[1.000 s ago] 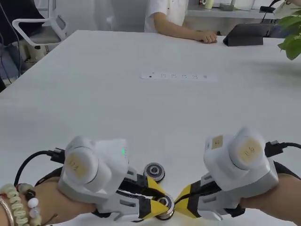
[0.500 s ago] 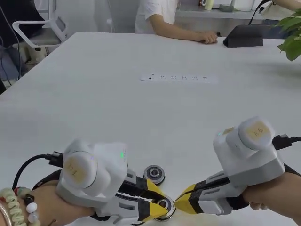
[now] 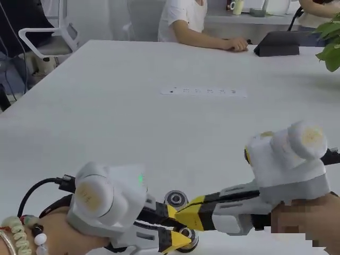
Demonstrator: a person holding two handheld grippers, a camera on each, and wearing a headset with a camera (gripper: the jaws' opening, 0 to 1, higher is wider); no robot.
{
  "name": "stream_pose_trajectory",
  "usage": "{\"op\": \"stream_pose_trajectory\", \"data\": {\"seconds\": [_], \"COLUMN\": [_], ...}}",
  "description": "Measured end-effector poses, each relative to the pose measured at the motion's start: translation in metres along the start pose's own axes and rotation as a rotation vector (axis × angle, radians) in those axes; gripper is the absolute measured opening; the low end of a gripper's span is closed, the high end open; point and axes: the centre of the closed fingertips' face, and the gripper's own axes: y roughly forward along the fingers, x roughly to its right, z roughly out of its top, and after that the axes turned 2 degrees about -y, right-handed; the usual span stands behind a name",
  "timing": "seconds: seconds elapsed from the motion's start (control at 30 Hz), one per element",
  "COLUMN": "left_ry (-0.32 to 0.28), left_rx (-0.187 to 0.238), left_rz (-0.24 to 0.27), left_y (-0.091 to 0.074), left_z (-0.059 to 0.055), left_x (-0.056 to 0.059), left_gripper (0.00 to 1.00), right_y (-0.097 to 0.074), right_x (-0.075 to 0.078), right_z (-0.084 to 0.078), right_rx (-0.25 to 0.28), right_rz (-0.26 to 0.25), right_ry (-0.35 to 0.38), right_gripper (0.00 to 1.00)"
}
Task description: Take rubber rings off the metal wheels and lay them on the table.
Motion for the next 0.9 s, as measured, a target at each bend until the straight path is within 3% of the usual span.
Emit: {"op": "stream_pose_trajectory", "data": {"seconds": [0.03,0.13,0.2,0.37,0.6,0.67,0.8,0.9], "left_ry": [-0.001,-0.005,-0.004,-0.007,-0.014,-0.017,-0.018,-0.018], "left_rx": [0.001,0.005,0.005,0.009,0.016,0.018,0.019,0.02], "left_rz": [0.0,0.0,-0.001,-0.001,-0.002,-0.002,-0.003,-0.003], "left_y": [0.0,0.0,0.0,0.0,-0.001,-0.001,-0.001,-0.001], "left_z": [0.0,0.0,0.0,0.0,0.0,0.0,0.0,0.0], "left_x": [0.0,0.0,0.0,0.0,0.0,0.0,0.0,0.0], "left_gripper": [0.08,0.08,0.08,0.08,0.08,0.08,0.08,0.08], "right_y": [-0.001,-0.003,-0.001,0.005,0.012,0.015,0.02,0.021], "right_x": [0.007,0.02,0.022,0.007,0.005,0.007,0.005,0.008], "right_z": [-0.016,-0.036,-0.045,-0.055,-0.056,-0.057,-0.053,-0.051], "right_rx": [-0.052,-0.123,-0.174,-0.231,-0.228,-0.23,-0.208,-0.188], "right_rz": [-0.018,-0.059,-0.069,-0.001,0.001,-0.01,-0.004,-0.01], "right_ry": [0.04,0.044,-0.014,-0.123,-0.16,-0.208,-0.189,-0.155], "right_gripper": [0.0,0.0,0.0,0.0,0.16,0.18,0.26,0.25]}}
